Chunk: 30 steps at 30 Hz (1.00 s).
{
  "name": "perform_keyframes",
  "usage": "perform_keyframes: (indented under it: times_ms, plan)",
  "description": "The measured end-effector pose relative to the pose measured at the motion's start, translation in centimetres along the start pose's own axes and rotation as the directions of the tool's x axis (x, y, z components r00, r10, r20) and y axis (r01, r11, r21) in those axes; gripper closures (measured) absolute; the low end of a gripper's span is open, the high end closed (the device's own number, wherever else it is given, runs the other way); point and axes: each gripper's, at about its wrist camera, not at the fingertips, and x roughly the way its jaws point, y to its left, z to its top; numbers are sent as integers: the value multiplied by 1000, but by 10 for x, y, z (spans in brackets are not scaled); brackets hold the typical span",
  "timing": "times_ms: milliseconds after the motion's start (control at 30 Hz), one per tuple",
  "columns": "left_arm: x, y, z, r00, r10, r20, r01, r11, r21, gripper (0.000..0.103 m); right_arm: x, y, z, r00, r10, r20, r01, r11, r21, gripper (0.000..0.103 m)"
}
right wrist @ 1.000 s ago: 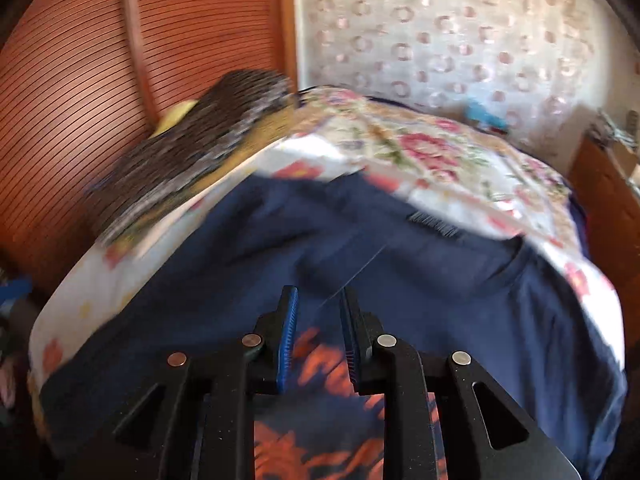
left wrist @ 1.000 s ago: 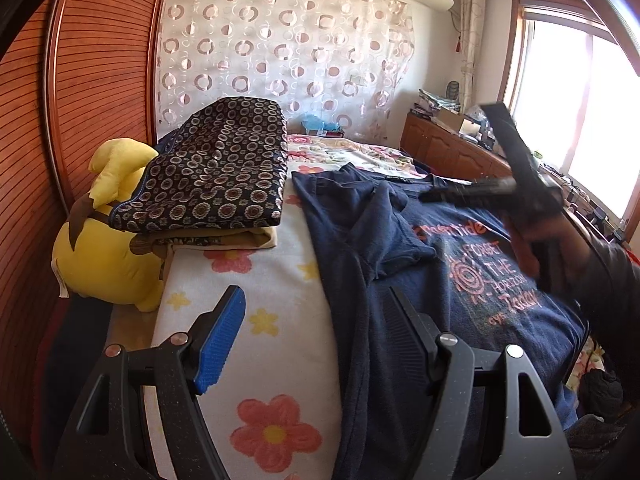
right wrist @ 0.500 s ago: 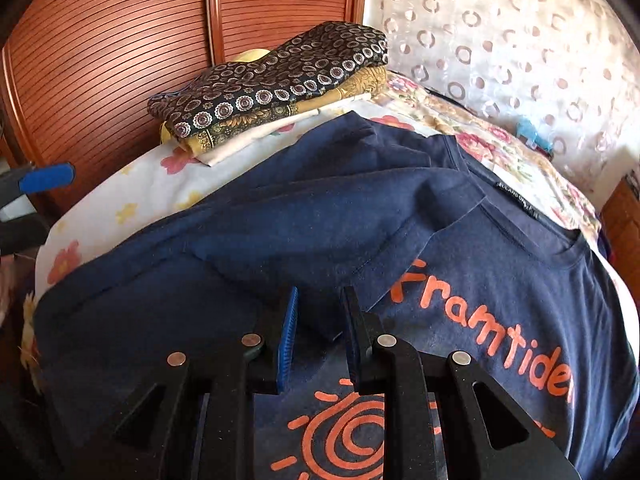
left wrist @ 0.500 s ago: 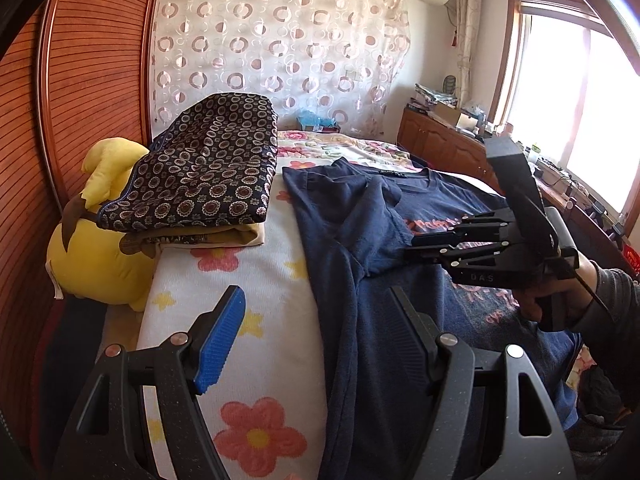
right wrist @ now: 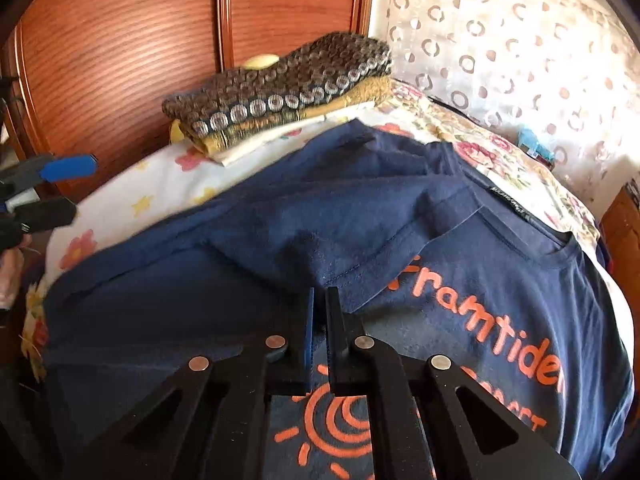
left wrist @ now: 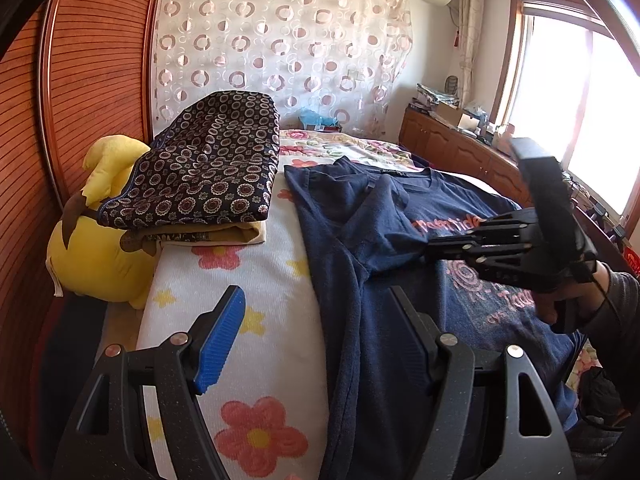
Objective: Fold small clothes
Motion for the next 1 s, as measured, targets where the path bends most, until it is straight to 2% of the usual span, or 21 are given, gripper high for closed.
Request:
perform_keyframes:
  times_ms: [167,267,367,567,667,733,767,1000]
  plan:
    - [1,-1,0,1000,0,0,0,1000,0,30,-25,4,-14,1000,10,25,-11,1000,26,98]
    - [4,-4,2,1000,-3,-5,3,1000,0,30,-27,12,-20,1000,15,19,-16,1000,17,98]
    - [7,-10,6,1000,-7,-9,7,1000,22,30,-29,10,-24,999,36,29,-37,998,54,98]
    - [23,-25,20,1000,-13,-20,14,997,69,30,-48,-4,-36,998,-11,64,3,993,117,93]
    - [36,-40,30,999,-30,-32,33,995,99,30,-63,-13,-49,995,-52,82,39,988,146,84]
    - [47,-51,35,998,-43,-47,48,992,120,30,-73,-20,-59,994,-77,81,62,983,172,69]
    - [54,-56,37,997,-46,-60,54,990,130,30,-78,-24,-64,992,-94,79,78,980,184,67]
    - [92,-85,44,990,-64,-129,86,981,175,30,-119,-59,-109,974,-217,72,188,939,287,60]
